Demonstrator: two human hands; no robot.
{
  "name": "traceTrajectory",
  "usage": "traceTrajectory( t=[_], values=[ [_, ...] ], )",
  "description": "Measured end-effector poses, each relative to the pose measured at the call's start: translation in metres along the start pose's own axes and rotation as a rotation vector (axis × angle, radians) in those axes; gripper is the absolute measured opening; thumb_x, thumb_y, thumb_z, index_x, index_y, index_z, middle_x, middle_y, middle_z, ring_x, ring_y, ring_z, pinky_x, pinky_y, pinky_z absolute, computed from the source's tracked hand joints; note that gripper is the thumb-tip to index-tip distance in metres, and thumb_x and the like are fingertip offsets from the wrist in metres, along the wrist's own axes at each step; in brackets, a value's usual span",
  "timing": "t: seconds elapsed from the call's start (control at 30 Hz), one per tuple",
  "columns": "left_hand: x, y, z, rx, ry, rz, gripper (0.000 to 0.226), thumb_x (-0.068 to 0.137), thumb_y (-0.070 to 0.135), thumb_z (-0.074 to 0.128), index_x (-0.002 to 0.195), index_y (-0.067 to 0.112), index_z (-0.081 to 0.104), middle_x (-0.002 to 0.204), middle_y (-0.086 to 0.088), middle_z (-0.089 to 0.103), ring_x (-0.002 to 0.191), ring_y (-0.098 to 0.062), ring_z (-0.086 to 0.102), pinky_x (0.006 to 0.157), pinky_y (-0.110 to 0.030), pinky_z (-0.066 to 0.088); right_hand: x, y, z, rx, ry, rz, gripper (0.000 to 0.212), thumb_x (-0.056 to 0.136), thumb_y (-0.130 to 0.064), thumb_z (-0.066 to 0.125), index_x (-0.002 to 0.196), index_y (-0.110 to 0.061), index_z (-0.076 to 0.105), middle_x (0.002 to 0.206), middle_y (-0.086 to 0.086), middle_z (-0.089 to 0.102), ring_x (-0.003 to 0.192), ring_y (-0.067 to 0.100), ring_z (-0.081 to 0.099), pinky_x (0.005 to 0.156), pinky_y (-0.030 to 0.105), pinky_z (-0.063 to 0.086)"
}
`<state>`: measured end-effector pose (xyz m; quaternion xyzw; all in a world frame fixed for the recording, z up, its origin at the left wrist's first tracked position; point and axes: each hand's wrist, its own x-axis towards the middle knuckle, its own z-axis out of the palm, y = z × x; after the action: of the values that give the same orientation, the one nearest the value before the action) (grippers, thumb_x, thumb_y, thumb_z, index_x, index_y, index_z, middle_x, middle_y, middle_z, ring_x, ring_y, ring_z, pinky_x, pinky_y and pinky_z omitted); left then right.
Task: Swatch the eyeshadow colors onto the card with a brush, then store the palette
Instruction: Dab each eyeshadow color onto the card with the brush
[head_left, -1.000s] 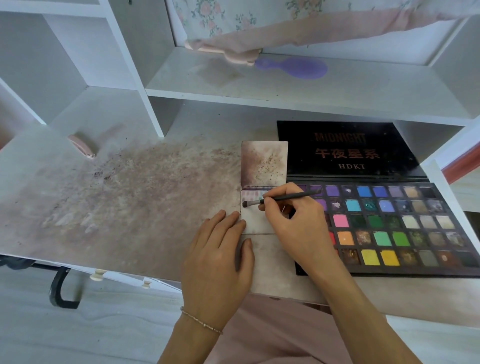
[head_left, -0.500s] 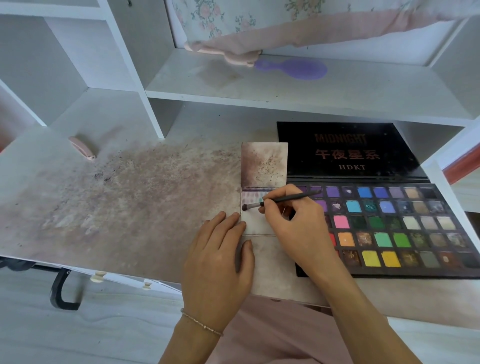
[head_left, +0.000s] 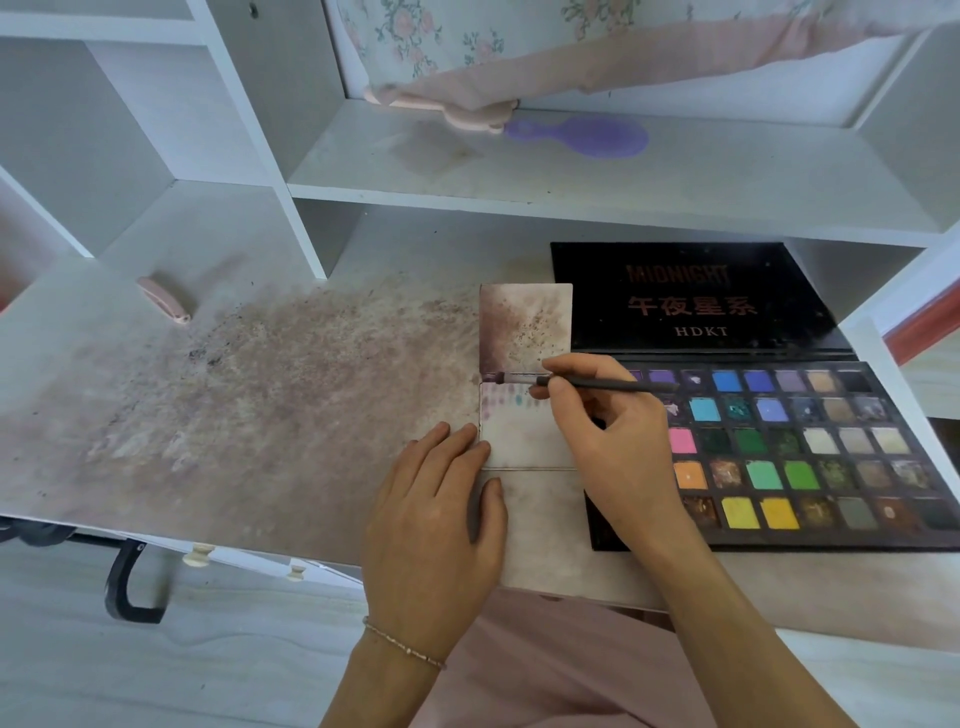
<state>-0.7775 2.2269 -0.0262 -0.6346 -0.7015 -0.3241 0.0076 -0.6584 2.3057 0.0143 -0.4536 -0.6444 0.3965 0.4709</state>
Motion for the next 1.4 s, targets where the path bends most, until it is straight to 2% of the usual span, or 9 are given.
traceTrajectory(
  t=[0.17,0.33,0.43,0.57,0.67,0.77,0.9,1.13,1.4],
  values=[
    [0.0,0.001,-0.001,-0.009,0.006,-0.011,0.034,0.084,0.029,0.046,0.1,0.009,0.069,0.11,-0.004,0.068,0.111,-0.021,0.059,0.099,-0.036,0.042,-0.001,-0.002,-0.014,0.029,0.033,-0.024,0.027,0.089,-0.003,0.051,0.092,-0.028,0.06,0.09,-0.007,0.065,0.085,0.003,0.063,0.074,0.014,0.05],
    [0.001,0.002,-0.001,-0.014,0.001,-0.02,0.036,0.084,0.03,0.045,0.101,0.009,0.069,0.11,-0.005,0.068,0.11,-0.023,0.06,0.099,-0.039,0.042,-0.01,0.002,-0.041,0.015,0.089,-0.012,0.029,0.088,-0.002,0.051,0.086,-0.03,0.059,0.079,-0.006,0.064,0.071,0.013,0.059,0.062,0.012,0.049],
    [0.001,0.002,-0.001,-0.013,0.001,-0.022,0.037,0.084,0.03,0.045,0.101,0.008,0.069,0.109,-0.005,0.068,0.109,-0.023,0.06,0.098,-0.038,0.042,-0.016,0.007,-0.056,-0.031,0.132,0.0,0.024,0.088,-0.009,0.053,0.082,-0.032,0.058,0.081,-0.006,0.064,0.066,0.019,0.057,0.056,0.015,0.046],
    [0.001,0.002,0.0,-0.021,0.013,-0.02,0.036,0.084,0.03,0.045,0.1,0.008,0.069,0.109,-0.005,0.068,0.109,-0.023,0.06,0.097,-0.039,0.045,-0.023,0.011,-0.068,-0.14,0.175,0.002,0.016,0.085,-0.024,0.042,0.077,-0.035,0.051,0.075,-0.02,0.063,0.069,0.0,0.06,0.058,0.008,0.046],
    [0.001,0.002,0.0,-0.009,0.019,-0.016,0.036,0.084,0.03,0.045,0.1,0.009,0.069,0.108,-0.005,0.068,0.109,-0.022,0.061,0.096,-0.04,0.047,-0.026,0.016,-0.072,-0.214,0.198,-0.029,0.02,0.085,-0.019,0.041,0.076,-0.036,0.049,0.06,-0.012,0.057,0.061,-0.007,0.055,0.05,0.005,0.042],
    [0.001,0.002,0.0,-0.004,0.021,-0.011,0.035,0.084,0.029,0.045,0.1,0.009,0.069,0.108,-0.005,0.068,0.108,-0.023,0.061,0.094,-0.042,0.049,-0.027,0.019,-0.072,-0.272,0.208,-0.045,0.023,0.083,-0.017,0.042,0.076,-0.038,0.049,0.069,-0.015,0.056,0.066,-0.009,0.055,0.057,0.002,0.04],
    [0.001,0.002,0.0,0.001,0.02,-0.011,0.035,0.084,0.029,0.045,0.099,0.009,0.069,0.108,-0.005,0.068,0.109,-0.023,0.061,0.095,-0.042,0.047,-0.028,0.021,-0.07,-0.303,0.173,-0.039,0.02,0.082,-0.02,0.043,0.077,-0.039,0.048,0.07,-0.013,0.056,0.072,0.004,0.057,0.058,0.007,0.043],
    [0.001,0.002,0.0,0.002,0.035,-0.004,0.035,0.084,0.028,0.045,0.098,0.008,0.069,0.108,-0.005,0.068,0.108,-0.024,0.061,0.091,-0.045,0.051,-0.026,0.023,-0.069,-0.338,0.13,-0.022,0.013,0.08,-0.018,0.044,0.077,-0.026,0.053,0.071,-0.017,0.056,0.076,-0.009,0.056,0.062,0.002,0.04],
    [0.001,0.001,0.002,-0.004,0.04,-0.004,0.035,0.084,0.029,0.045,0.098,0.007,0.069,0.108,-0.006,0.068,0.109,-0.025,0.061,0.09,-0.046,0.05,-0.026,0.022,-0.068,-0.367,0.133,-0.025,0.011,0.08,-0.02,0.044,0.077,-0.025,0.053,0.072,-0.017,0.056,0.073,-0.004,0.057,0.063,0.002,0.039]
  ],
)
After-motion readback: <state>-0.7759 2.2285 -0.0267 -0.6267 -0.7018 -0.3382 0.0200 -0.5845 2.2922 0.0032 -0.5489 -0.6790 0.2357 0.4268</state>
